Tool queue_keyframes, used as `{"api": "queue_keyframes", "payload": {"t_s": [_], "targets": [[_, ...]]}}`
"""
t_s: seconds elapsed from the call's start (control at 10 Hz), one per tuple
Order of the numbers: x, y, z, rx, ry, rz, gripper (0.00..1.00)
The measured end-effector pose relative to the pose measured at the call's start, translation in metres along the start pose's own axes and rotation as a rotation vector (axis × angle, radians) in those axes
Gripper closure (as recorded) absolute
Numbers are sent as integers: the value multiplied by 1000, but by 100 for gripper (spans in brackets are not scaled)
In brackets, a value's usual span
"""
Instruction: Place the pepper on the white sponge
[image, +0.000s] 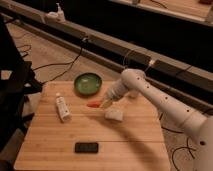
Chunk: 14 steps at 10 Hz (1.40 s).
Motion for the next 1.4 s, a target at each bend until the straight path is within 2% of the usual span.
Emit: {"api": "queue_keyframes", "payload": {"t_s": [0.3,0.6,0.7,1.0,1.2,1.3,1.4], "targets": [[2,-2,0,6,-1,11,100],[57,-20,-21,76,-9,176,97],[68,-21,-24,85,-14,209,90],[101,-18,-32,102,-26,299,61],[114,-11,-30,94,-35,335,41],[119,-5,-24,79,-40,350,36],[122,-1,-19,67,-46,361,36]]}}
